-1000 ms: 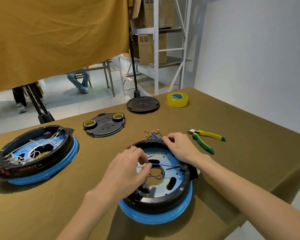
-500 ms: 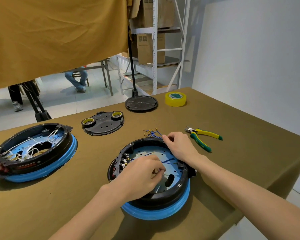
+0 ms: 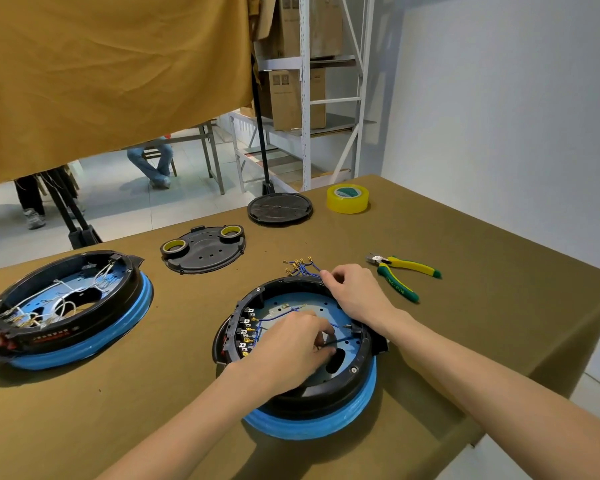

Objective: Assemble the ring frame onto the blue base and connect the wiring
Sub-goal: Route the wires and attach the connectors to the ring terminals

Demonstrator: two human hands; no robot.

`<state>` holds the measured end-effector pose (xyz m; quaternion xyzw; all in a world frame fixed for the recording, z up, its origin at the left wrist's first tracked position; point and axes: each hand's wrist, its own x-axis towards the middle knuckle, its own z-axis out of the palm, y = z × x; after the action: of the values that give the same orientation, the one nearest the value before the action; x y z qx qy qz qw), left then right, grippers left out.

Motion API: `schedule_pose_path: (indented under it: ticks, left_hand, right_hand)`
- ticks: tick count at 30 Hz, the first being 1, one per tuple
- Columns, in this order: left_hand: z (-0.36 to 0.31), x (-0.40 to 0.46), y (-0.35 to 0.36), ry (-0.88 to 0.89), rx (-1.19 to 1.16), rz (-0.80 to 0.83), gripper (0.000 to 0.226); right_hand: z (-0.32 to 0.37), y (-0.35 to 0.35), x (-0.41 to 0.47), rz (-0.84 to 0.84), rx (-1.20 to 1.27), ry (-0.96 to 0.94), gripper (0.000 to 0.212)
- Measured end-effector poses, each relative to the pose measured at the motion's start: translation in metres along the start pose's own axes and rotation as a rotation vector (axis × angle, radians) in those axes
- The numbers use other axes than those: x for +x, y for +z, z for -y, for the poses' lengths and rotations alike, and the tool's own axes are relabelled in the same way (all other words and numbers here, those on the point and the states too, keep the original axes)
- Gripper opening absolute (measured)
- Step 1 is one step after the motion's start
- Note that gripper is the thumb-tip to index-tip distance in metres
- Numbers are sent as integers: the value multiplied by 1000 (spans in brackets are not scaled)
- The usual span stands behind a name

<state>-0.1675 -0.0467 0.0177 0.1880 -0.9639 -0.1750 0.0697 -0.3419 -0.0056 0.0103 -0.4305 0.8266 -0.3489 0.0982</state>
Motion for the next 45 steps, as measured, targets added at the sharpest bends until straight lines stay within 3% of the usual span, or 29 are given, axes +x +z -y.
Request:
schedule_pose_path:
  ticks: [11,17,23,27,31,39,45]
  left_hand:
    - [4,-10,-15,65,128,97,9]
    - [0,-17,-15,60,-183,88,11]
    - [-6,-18,-13,159,-493,-122,18]
    - [-7,-16,-15,135,-670,-230,15]
    - [-4,-18,-16,121,-828,-187,17]
    - [0,-14,-18,14,-1014,-118,12]
    - [4,-10,-15,-41,-901,-105,14]
  right_hand:
    - [0,0,-3,7,-5,-8,42]
    - [-1,1,-3,3,25,11,42]
    - [-1,0,-3,8,42,-1,42]
    - [-1,-1,-3,16,70,10,40]
    - [-2,-1,-3,14,71,17,42]
    - [-3,0,-2,8,80,4,42]
    - [-6,1,-1,3,108,8,40]
